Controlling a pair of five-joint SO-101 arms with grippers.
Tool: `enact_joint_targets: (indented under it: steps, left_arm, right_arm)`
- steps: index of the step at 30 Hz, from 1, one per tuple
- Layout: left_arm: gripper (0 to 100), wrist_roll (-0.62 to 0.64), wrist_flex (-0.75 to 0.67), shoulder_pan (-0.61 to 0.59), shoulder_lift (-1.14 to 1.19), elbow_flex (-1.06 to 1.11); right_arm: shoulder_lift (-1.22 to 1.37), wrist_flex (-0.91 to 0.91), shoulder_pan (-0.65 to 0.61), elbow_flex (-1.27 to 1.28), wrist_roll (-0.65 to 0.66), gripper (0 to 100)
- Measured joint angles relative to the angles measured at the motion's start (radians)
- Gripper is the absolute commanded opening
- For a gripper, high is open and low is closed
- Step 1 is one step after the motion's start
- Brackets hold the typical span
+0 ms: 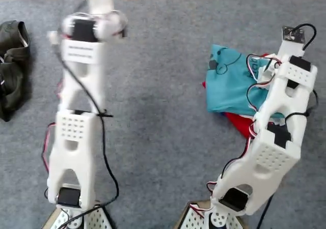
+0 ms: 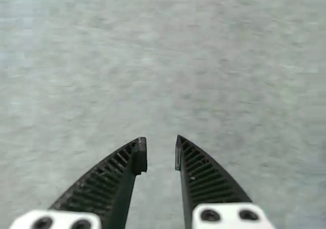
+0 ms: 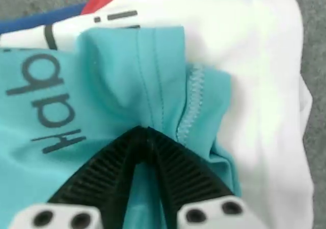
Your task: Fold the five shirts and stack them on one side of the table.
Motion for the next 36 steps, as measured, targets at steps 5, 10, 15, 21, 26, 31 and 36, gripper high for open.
enact_joint_targets:
  steps: [5, 10, 15, 21, 26, 31, 36]
  left_arm:
    - [12, -0.072, 0.028, -0.204, -0.1, 0.0]
    - [12, -0.138, 0.028, -0.384, -0.189, 0.0]
    - [12, -0.178, 0.028, -0.562, -0.212, -0.002]
    - [12, -0.227, 0.028, -0.747, -0.212, 0.015]
    - [12, -0.307, 0.028, -0.841, -0.212, 0.207]
    - [12, -0.33, 0.009, -0.922, -0.212, 0.476]
    - [18, -0.269, -0.123, -0.982, -0.212, 0.623]
  right_arm:
    - [-0.003, 0.143, -0.005, -0.112, 0.0, 1.5]
    - [-0.075, 0.31, -0.055, -0.245, 0.002, 1.5]
    - [-0.12, 0.384, -0.115, -0.347, 0.002, 1.5]
    - [-0.123, 0.362, -0.25, -0.381, 0.002, 1.5]
    - [-0.032, 0.215, -0.327, -0.356, 0.002, 1.5]
    - [0.023, 0.218, -0.327, -0.371, 0.002, 1.5]
    - [-0.009, 0.446, -0.348, -0.522, 0.002, 1.5]
